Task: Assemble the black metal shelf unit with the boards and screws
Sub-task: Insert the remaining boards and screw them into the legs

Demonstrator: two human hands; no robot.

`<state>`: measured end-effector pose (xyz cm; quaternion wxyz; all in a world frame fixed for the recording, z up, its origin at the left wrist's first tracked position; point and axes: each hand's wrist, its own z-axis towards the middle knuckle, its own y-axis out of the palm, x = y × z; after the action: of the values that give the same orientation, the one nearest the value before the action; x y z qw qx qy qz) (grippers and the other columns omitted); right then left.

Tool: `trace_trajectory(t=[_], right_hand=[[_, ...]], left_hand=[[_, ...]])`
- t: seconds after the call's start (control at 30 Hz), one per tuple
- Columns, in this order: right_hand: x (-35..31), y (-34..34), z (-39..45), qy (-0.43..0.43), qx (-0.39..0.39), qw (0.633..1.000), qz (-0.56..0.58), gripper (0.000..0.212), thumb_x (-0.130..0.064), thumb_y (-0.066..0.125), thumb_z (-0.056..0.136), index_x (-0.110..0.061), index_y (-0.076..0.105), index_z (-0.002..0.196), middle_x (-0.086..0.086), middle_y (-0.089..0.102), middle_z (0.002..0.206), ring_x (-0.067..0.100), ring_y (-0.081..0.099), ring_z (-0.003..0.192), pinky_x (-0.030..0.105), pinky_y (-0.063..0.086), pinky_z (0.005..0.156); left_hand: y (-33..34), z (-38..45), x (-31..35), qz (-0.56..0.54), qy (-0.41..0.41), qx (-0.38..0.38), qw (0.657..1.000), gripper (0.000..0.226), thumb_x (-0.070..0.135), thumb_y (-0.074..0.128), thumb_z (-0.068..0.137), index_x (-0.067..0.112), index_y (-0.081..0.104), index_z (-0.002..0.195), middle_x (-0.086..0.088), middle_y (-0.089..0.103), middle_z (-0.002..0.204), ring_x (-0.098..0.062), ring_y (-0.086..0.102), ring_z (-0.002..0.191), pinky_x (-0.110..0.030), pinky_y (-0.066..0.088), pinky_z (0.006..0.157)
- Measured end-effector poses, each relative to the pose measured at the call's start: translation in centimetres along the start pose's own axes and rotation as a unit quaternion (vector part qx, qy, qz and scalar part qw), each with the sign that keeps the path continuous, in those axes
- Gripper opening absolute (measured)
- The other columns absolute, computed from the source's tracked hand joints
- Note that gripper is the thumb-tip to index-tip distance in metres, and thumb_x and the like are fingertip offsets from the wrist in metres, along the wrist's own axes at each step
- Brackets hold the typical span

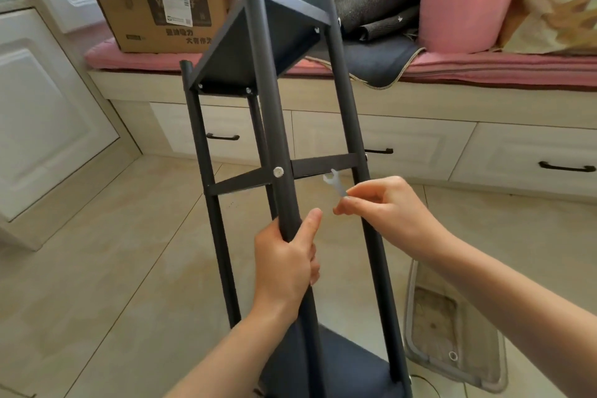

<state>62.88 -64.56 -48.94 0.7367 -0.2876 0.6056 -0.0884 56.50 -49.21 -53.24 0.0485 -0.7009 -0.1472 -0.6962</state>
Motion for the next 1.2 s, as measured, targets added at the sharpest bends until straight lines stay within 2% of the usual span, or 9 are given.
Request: trace_trajectory(t=[0.07,0.13,0.33,0.47,0.6,0.73,0.9,1.07,1.2], right_hand=[[0.4,0.6,0.0,-0.004,0.006,1.000,-0.001,0.015,-0.022,0.066,0.092,-0.018,0.079,0.087,-0.007,0.072,0.077,0.004,0.066,0.077,0.020,0.051,0.068],[0.6,1.5,-0.1,-0.012,0.014,1.000,-0.001,0.013,-0.021,0.066,0.092,-0.018,0.078,0.087,-0.014,0.067,0.071,-0.005,0.061,0.068,0.008,0.043,0.061],[1.2,4.7,-0.1,-0.049,0.019,0.997,-0.047,0.016,-0.017,0.060,0.097,-0.012,0.075,0.101,-0.003,0.069,0.082,0.007,0.064,0.073,0.016,0.052,0.071],[1.2,6.6,0.5,-0.019,0.018,1.000,0.013,0.019,-0.017,0.057,0.098,-0.010,0.074,0.105,-0.008,0.066,0.078,0.000,0.060,0.066,0.010,0.046,0.064],[0.4,7.9,1.4,-0.008,0.024,0.997,0.066,0.022,-0.016,0.055,0.100,-0.009,0.073,0.109,-0.007,0.066,0.080,0.001,0.060,0.071,0.016,0.050,0.074],[-0.5,8.8,2.1,-0.022,0.016,0.995,0.092,0.022,-0.015,0.054,0.100,-0.011,0.072,0.111,-0.004,0.071,0.087,0.006,0.066,0.085,0.022,0.053,0.087],[-0.8,9.6,3.1,-0.033,-0.017,0.995,0.088,0.021,-0.018,0.057,0.099,-0.013,0.073,0.110,-0.004,0.071,0.087,0.005,0.065,0.087,0.009,0.047,0.077],[-1.7,10.1,4.1,-0.049,-0.031,0.992,0.110,0.020,-0.019,0.057,0.099,-0.016,0.074,0.109,-0.009,0.069,0.083,0.005,0.065,0.084,0.009,0.048,0.076],[-1.9,10.5,4.6,-0.057,-0.021,0.990,0.127,0.019,-0.018,0.059,0.097,-0.016,0.074,0.108,-0.016,0.066,0.084,-0.006,0.061,0.075,0.000,0.045,0.069]], left_hand=[[-0.4,0.4,0.1,-0.009,0.007,-0.005,1.000,0.035,0.030,0.069,0.089,0.026,0.056,0.057,0.001,0.038,0.046,-0.013,0.037,0.035,-0.023,0.034,0.036],[-1.0,0.6,-0.1,-0.017,0.004,-0.004,1.000,0.031,0.032,0.071,0.085,0.021,0.056,0.061,0.000,0.036,0.046,-0.014,0.034,0.034,-0.023,0.031,0.035],[-2.4,1.2,-0.6,0.036,0.029,0.010,0.999,0.029,0.021,0.065,0.095,0.011,0.055,0.070,-0.002,0.040,0.047,-0.014,0.037,0.035,-0.023,0.035,0.035],[-3.6,1.1,-0.7,0.112,0.085,0.053,0.989,0.024,0.021,0.062,0.099,0.024,0.059,0.075,-0.002,0.048,0.053,-0.016,0.044,0.038,-0.026,0.041,0.036],[-4.1,0.6,-1.2,0.173,0.133,0.094,0.971,0.014,0.024,0.059,0.100,0.029,0.057,0.087,-0.002,0.050,0.056,-0.018,0.049,0.039,-0.030,0.046,0.037],[-4.9,0.7,-1.2,0.222,0.163,0.118,0.954,0.005,0.026,0.058,0.100,0.028,0.056,0.096,-0.003,0.058,0.063,-0.017,0.057,0.047,-0.021,0.047,0.041],[-5.6,1.0,-1.4,0.250,0.179,0.139,0.942,0.006,0.026,0.059,0.098,0.028,0.054,0.095,-0.002,0.055,0.070,-0.016,0.059,0.055,-0.017,0.047,0.042],[-6.0,1.0,-1.6,0.294,0.198,0.141,0.924,0.018,0.019,0.061,0.098,0.032,0.052,0.090,0.000,0.054,0.074,-0.021,0.056,0.053,-0.030,0.052,0.042],[-6.1,1.0,-1.8,0.323,0.218,0.148,0.909,0.018,0.025,0.060,0.097,0.040,0.049,0.094,0.001,0.053,0.071,-0.022,0.057,0.052,-0.035,0.053,0.045]])
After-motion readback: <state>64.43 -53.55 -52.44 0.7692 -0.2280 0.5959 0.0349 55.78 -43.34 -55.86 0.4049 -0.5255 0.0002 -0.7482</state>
